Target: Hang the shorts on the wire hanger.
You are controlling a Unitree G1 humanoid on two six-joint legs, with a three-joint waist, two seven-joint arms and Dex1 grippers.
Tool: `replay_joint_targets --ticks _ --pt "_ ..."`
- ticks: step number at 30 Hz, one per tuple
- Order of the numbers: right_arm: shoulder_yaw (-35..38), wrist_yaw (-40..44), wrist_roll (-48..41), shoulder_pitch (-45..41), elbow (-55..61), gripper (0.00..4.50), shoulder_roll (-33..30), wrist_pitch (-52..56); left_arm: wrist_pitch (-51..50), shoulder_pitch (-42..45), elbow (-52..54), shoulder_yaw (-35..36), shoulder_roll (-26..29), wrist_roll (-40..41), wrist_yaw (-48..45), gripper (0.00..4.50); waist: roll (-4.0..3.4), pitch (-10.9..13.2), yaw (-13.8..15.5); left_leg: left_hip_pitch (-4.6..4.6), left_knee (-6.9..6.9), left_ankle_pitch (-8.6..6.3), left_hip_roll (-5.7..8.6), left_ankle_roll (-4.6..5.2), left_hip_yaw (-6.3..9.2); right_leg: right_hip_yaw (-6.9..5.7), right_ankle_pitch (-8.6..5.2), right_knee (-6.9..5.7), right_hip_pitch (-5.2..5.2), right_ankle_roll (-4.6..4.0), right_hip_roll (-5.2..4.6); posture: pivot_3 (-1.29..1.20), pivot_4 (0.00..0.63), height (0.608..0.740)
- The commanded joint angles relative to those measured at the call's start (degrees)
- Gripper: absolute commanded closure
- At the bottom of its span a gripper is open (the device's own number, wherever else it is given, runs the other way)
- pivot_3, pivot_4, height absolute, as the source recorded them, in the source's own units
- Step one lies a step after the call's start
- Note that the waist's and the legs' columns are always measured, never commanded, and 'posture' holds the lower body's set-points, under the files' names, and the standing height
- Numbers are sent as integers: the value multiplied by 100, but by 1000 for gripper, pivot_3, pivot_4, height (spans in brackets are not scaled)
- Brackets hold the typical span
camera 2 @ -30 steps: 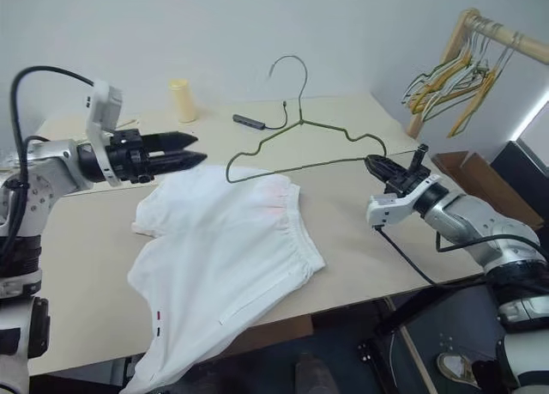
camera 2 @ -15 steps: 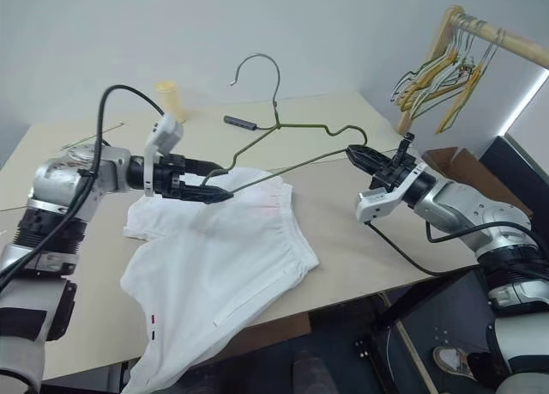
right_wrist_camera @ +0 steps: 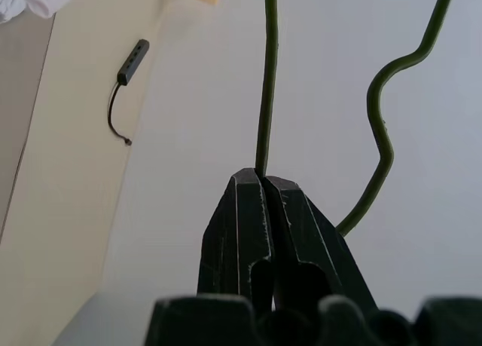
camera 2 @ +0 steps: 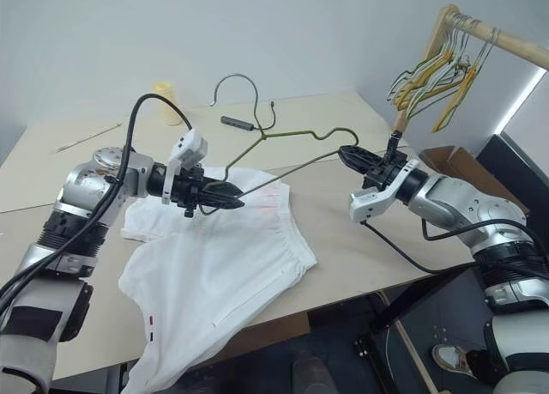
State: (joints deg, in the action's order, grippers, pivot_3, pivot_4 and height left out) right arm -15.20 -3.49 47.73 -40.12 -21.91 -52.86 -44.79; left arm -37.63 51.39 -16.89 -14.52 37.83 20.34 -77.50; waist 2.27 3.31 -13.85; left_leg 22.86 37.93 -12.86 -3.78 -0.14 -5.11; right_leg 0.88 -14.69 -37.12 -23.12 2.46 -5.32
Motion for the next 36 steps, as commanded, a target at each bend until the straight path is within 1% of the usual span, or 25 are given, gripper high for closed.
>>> replay_joint_targets --ticks 1,6,8,9,10,11,13,14,15,17,18,19,20,21,23,28,30,31,33,36 --pt "249 63 -156 -65 293 4500 -35 138 60 86 124 88 20 -42 -68 4434 0 0 -1 0 0 0 0 0 1 0 0 0 0 0 0 -211 0 740" --pt "327 282 -351 47 479 4500 -74 144 123 101 96 96 60 -178 -32 4474 0 0 0 1 0 0 1 0 2 0 0 0 0 1 -1 -210 0 740" --pt "330 394 -553 139 521 4500 -143 -45 118 131 45 164 80 -190 -14 4474 0 0 1 0 1 0 1 0 2 0 0 0 0 1 -1 -208 0 740" --pt "312 553 -770 210 538 3959 -200 -189 110 147 27 201 101 -189 -23 4500 0 0 3 1 0 0 1 0 2 -1 0 0 0 1 0 -206 0 740" --pt "281 697 -969 275 557 3746 -270 -358 129 150 29 232 127 -200 -24 4500 0 0 6 1 0 0 1 0 3 -1 0 0 0 1 -1 -203 0 740" --pt "261 835 -1188 341 584 3437 -322 -517 159 148 38 249 158 -229 -9 4500 0 0 7 1 1 0 1 0 3 -1 0 0 1 1 0 -203 0 740" --pt "218 1488 -2052 573 788 2696 -417 -494 266 120 104 234 253 -353 49 4500 1 0 7 1 1 0 2 1 4 -1 1 1 2 2 -2 -197 0 740" --pt "143 2097 -2785 756 1041 2304 -565 -273 501 50 198 192 328 -510 128 4500 1 0 9 0 1 -1 2 1 6 -2 1 1 4 2 -1 -194 0 740" --pt "90 2748 -3609 958 1368 1982 -715 94 706 -17 293 157 390 -657 218 4500 1 0 15 -1 0 -1 2 1 6 -3 1 1 5 2 -2 -191 0 740" --pt "132 3944 -5374 1282 2237 1315 -934 1385 1074 -152 482 62 504 -995 439 4500 1 0 22 -6 1 -1 0 2 11 -5 1 2 14 2 -1 -187 0 740" --pt "196 4395 -6038 1312 2573 892 -987 2060 1310 -244 574 17 550 -1163 534 4500 0 0 13 -10 0 -2 0 3 12 -4 2 2 18 2 -2 -184 0 740" --pt "279 4708 -6549 1294 2837 597 -1010 2715 1584 -340 653 -25 588 -1331 612 4500 0 -1 5 -24 0 -3 -1 4 12 -1 2 2 32 2 -2 -180 0 740" --pt "346 4954 -7121 1163 3101 245 -1058 3631 1899 -459 728 -62 628 -1491 672 4500 0 0 12 -55 0 -5 -4 8 13 -1 3 4 66 3 0 -180 0 740" --pt "319 5288 -7476 870 3201 245 -1096 4493 1897 -540 836 -82 633 -1551 698 4500 0 0 16 -79 0 -9 -4 13 13 -4 2 6 90 3 -3 -176 0 740" --pt "193 5807 -7597 331 3156 245 -1049 5490 1899 -659 999 -105 607 -1630 733 4500 -1 -1 55 -89 0 -9 -6 16 10 -1 5 4 99 4 -4 -166 0 740" --pt "-894 6702 -6830 -1188 2931 245 -740 8013 1575 -726 1282 -107 509 -1625 798 4500 -19 -12 185 -76 5 -5 -11 21 5 -5 10 2 75 1 0 -153 0 740" --pt "-1212 6907 -6464 -1486 2828 245 -507 8217 1474 -715 1360 -95 497 -1609 800 4500 -27 -21 238 -45 6 -5 -10 21 0 -2 12 -3 40 -3 1 -145 0 740" --pt "-1301 6974 -6310 -1563 2795 245 -425 8251 1445 -714 1387 -89 497 -1607 798 4500 -34 -27 266 -21 7 -5 -9 22 -1 -3 12 -7 14 -4 2 -145 0 740" --pt "-1624 6962 -5886 -1770 2471 245 -66 8397 1395 -729 1455 -73 501 -1591 791 4500 -41 -31 325 43 25 -6 -6 24 0 -3 13 -22 -45 -3 3 -138 0 740" --pt "-1856 6932 -5417 -1930 1986 245 362 8447 1337 -753 1527 -57 505 -1570 786 4500 -44 -33 362 122 88 -9 -6 28 -6 6 10 -77 -124 3 3 -135 0 740"
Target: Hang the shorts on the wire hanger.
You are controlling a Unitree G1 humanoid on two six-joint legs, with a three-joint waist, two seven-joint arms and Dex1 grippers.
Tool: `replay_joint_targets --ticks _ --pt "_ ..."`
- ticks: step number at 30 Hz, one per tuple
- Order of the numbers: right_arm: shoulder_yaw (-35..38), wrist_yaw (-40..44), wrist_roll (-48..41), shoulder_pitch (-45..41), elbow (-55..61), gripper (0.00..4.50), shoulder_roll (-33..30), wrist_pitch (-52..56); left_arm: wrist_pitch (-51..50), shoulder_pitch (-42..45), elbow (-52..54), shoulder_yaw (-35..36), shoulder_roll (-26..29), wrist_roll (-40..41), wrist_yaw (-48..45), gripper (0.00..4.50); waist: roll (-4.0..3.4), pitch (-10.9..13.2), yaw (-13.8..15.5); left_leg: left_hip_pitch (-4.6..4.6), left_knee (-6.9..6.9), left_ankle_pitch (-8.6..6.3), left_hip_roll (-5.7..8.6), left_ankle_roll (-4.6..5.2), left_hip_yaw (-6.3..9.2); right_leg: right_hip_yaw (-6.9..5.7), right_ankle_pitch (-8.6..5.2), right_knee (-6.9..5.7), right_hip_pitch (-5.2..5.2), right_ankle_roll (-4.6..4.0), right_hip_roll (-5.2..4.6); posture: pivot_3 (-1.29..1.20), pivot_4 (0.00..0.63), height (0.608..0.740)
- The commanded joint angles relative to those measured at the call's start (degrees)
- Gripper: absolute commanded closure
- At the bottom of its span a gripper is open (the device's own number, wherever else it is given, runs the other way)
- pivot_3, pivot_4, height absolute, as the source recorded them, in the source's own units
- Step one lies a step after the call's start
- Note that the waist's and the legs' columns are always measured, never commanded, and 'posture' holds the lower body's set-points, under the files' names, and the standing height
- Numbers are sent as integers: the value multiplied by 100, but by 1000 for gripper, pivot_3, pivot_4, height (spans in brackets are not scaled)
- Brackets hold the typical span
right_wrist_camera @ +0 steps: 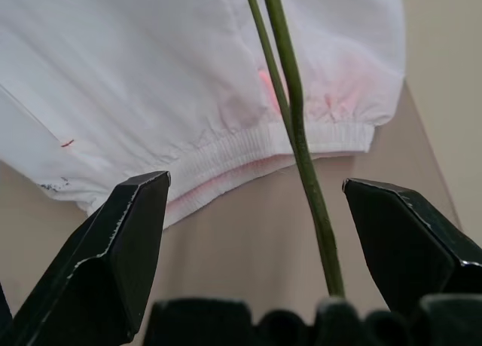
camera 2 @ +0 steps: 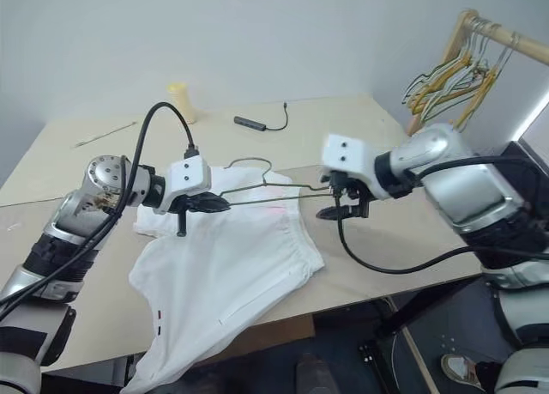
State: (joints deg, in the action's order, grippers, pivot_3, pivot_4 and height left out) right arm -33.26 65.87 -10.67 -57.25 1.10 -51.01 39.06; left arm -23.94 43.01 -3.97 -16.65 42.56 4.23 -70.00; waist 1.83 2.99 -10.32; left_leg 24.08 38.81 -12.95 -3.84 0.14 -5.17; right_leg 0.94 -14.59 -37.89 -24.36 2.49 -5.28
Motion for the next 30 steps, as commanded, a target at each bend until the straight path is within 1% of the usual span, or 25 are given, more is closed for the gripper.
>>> replay_joint_targets --ticks 1,2,5,9,13,15,16,18,19,20,21,22,27,29,30 --pt "-68 24 511 -243 -437 245 288 59 -45 69 263 159 38 45 35 4500 0 0 27 12 9 0 0 0 -4 -9 0 -2 -3 0 0 -131 0 740" --pt "-74 56 591 -263 -533 245 375 54 -51 59 278 160 43 47 34 4500 0 0 58 14 14 0 2 0 -11 -12 0 -2 -1 1 -2 -128 0 740" --pt "-108 149 863 -328 -752 833 572 47 -99 45 314 148 66 51 27 4500 0 0 120 12 19 -1 6 2 -19 -14 -1 -5 4 2 -5 -127 0 740" --pt "47 224 977 -344 -747 2185 726 61 -101 21 339 144 82 46 26 4500 0 0 154 10 19 -1 5 2 -19 -18 -1 -12 3 2 -3 -127 0 740" --pt "153 250 1067 -301 -759 3663 779 59 -13 -5 340 145 83 68 -13 4500 0 0 154 10 19 -1 5 2 -19 -17 -1 -12 4 1 -3 -130 0 740" --pt "221 280 1067 -217 -699 4342 744 42 210 -42 295 190 54 100 -22 4500 -1 -1 154 10 19 -1 5 2 -17 -18 -1 -12 4 1 -2 -130 0 740" --pt "275 317 1033 -154 -640 4493 712 53 461 -91 241 264 31 181 -77 4500 -1 -1 154 10 20 -1 5 2 -17 -18 -1 -13 4 1 -3 -136 0 740" --pt "363 365 985 -43 -532 4500 642 73 815 -166 139 440 -19 436 -290 3975 -2 -2 154 9 19 -1 5 2 -18 -19 -1 -12 5 1 -3 -136 0 740" --pt "410 390 978 24 -468 4500 597 88 792 -164 97 524 -28 566 -389 3733 -2 -2 154 9 19 -1 5 1 -18 -19 -1 -11 5 1 -3 -144 0 740" --pt "492 426 933 121 -386 4500 534 144 934 -151 -19 643 -36 724 -545 3420 -2 -2 154 10 20 -1 4 1 -17 -20 -1 -11 6 1 -4 -147 0 740" --pt "597 487 857 265 -269 4500 420 194 1016 -85 -224 797 -40 870 -655 2994 -2 -2 154 10 22 -1 5 2 -18 -20 -1 -11 7 1 -4 -150 0 740" --pt "690 528 796 391 -163 4500 325 246 1041 -10 -412 914 -34 969 -712 2767 -2 -2 160 10 23 -1 6 2 -18 -20 -1 -13 6 1 -5 -151 0 740" --pt "1290 572 371 1161 351 4500 -173 986 1416 349 -1535 1356 89 946 -518 1164 -2 -2 162 10 26 -1 6 2 -15 -29 0 -11 13 1 -5 -158 11 740" --pt "1603 515 181 1589 422 4500 -419 1440 1395 311 -1732 1645 119 1127 -472 375 -2 -2 154 7 24 -2 5 3 -14 -30 -1 -9 15 1 -5 -158 20 740" --pt "1736 471 92 1742 426 4500 -489 1671 1426 231 -1722 1773 107 1200 -413 129 -2 -2 146 6 24 -3 5 3 -14 -29 -1 -9 16 1 -5 -158 23 740"
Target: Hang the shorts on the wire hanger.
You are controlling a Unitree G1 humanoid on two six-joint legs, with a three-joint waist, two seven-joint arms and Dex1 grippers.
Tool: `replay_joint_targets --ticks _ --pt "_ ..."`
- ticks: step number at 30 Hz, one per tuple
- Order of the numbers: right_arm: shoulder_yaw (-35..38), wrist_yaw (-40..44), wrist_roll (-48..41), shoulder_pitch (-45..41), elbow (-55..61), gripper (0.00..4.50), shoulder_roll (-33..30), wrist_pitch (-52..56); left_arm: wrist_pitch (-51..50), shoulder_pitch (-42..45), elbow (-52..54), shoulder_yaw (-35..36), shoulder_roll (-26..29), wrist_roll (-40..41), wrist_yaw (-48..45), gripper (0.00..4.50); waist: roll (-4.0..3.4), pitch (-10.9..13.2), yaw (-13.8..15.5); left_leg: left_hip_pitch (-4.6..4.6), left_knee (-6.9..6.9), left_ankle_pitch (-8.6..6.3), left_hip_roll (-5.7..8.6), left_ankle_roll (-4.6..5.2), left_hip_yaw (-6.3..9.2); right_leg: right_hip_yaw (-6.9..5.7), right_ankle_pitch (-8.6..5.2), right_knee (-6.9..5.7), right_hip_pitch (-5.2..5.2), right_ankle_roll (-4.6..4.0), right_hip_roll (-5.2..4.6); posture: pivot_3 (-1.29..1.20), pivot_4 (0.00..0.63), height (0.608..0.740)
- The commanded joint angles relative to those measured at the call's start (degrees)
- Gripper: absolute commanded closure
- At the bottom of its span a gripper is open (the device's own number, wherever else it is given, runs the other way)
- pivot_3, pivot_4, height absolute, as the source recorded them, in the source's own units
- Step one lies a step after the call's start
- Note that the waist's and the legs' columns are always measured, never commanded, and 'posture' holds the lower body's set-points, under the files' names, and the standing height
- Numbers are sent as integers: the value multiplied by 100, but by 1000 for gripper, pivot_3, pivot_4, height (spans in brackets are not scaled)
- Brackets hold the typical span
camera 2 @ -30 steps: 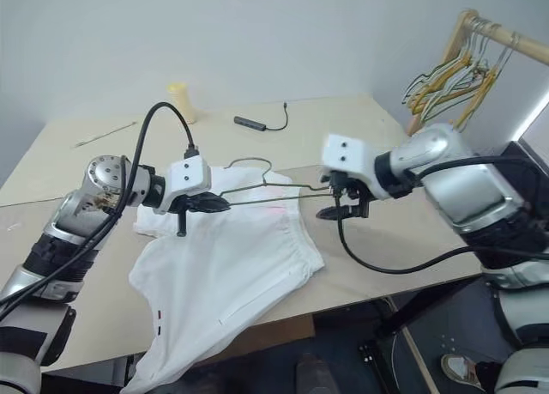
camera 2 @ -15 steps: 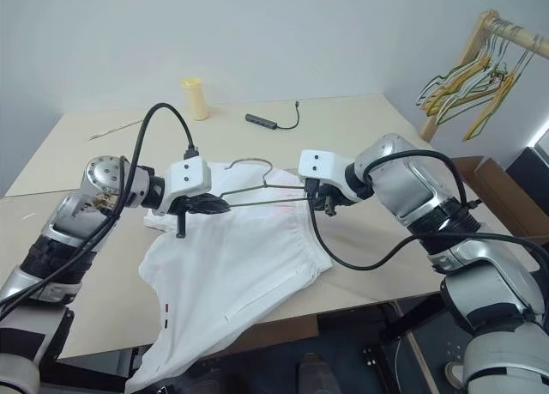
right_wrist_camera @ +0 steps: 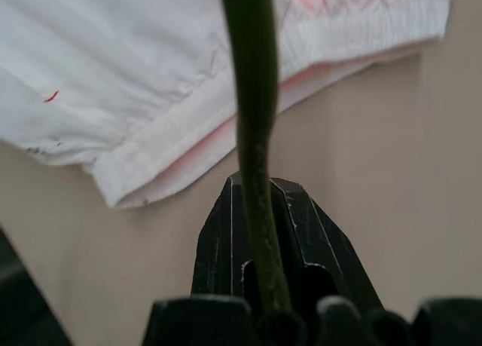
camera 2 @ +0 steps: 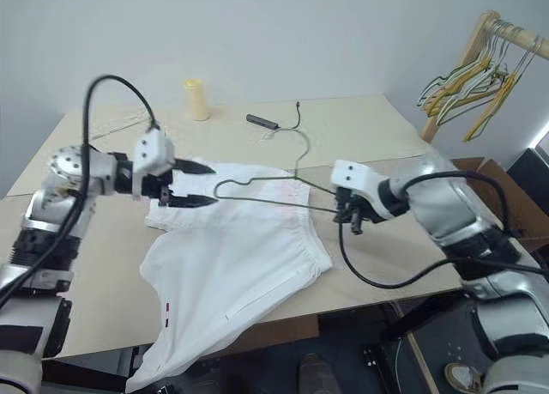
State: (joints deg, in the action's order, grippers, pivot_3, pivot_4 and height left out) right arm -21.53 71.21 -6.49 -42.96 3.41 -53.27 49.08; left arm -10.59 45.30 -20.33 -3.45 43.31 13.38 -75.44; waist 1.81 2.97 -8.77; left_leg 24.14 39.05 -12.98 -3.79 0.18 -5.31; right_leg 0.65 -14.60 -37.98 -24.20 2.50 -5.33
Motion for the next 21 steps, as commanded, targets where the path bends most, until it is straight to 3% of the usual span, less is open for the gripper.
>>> replay_joint_targets --ticks 1,7,10,21 --pt "700 -108 -433 455 197 4500 -327 920 210 -154 25 607 -20 360 237 50 0 0 -14 0 -1 0 -1 0 -1 1 0 1 0 0 0 -155 32 740" --pt "1505 -513 -1170 935 -639 4500 -205 2991 -460 -1553 1951 894 172 1255 -150 50 -2 3 -26 -15 -6 -3 -5 4 -3 16 0 -2 7 -1 2 -141 60 740" --pt "1475 -627 -1407 968 -1109 4500 -103 3515 -838 -1962 2566 941 180 1575 -45 50 -1 6 16 -31 -6 -3 -4 4 -5 16 3 -1 21 -6 2 -136 68 740" --pt "1087 -398 -2301 975 -1531 4500 -137 3821 -1204 -2394 3186 994 341 1887 127 50 -20 25 70 -90 -17 -4 -4 5 0 13 2 24 86 -9 6 -113 75 740"
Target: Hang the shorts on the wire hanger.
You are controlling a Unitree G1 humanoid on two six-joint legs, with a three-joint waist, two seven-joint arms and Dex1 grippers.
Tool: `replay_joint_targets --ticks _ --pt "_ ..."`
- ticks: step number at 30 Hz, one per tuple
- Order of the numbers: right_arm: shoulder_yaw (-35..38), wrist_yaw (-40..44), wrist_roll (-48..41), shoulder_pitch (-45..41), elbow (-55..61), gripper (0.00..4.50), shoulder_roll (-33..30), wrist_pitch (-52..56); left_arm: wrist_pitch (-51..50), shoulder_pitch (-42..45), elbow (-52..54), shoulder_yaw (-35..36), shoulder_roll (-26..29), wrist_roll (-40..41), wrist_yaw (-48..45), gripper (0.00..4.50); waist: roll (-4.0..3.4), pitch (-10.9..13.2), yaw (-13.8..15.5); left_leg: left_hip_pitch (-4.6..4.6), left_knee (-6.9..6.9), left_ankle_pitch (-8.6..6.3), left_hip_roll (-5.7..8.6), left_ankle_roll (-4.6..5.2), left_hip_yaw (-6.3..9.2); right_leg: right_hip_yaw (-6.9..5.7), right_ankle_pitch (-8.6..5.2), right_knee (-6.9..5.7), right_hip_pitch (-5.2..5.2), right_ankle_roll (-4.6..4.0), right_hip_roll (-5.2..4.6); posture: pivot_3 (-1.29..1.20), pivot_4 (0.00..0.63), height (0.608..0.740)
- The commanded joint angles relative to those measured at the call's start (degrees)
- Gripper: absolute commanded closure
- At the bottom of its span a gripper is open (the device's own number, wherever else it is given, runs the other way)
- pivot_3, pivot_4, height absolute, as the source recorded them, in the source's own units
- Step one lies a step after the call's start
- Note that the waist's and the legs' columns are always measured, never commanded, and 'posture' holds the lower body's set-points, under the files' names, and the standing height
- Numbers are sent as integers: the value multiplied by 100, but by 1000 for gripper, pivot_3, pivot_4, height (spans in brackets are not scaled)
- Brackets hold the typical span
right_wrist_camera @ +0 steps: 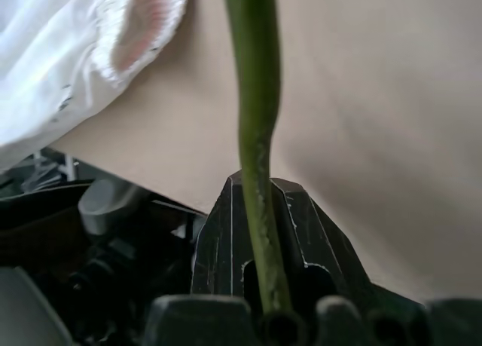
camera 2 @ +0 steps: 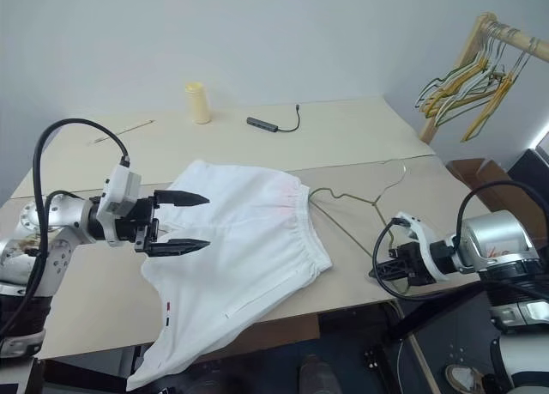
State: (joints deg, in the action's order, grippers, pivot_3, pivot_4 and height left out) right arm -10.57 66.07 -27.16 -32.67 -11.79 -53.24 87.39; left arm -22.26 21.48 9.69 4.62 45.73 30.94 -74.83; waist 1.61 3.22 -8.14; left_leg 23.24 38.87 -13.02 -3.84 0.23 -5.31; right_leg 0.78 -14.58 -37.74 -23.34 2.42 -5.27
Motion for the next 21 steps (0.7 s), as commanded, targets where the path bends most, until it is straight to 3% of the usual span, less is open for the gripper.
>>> replay_joint_targets --ticks 1,14,21 --pt "-59 144 -277 -55 -32 4500 -161 -39 -46 -33 208 197 107 146 74 50 0 1 17 -2 -1 -1 0 1 0 -1 0 4 3 0 0 -103 75 740" --pt "-147 -2 -98 -592 -1319 4500 -25 -561 -148 -594 652 457 220 346 293 50 -6 9 224 -4 -12 -6 -1 6 -8 -3 0 21 7 -1 1 -73 66 740" --pt "-482 384 -224 -622 -1178 4500 -131 -675 -179 -707 758 541 250 409 402 50 -7 10 315 1 -14 -8 -1 7 -10 -6 0 31 7 -1 0 -60 66 740"
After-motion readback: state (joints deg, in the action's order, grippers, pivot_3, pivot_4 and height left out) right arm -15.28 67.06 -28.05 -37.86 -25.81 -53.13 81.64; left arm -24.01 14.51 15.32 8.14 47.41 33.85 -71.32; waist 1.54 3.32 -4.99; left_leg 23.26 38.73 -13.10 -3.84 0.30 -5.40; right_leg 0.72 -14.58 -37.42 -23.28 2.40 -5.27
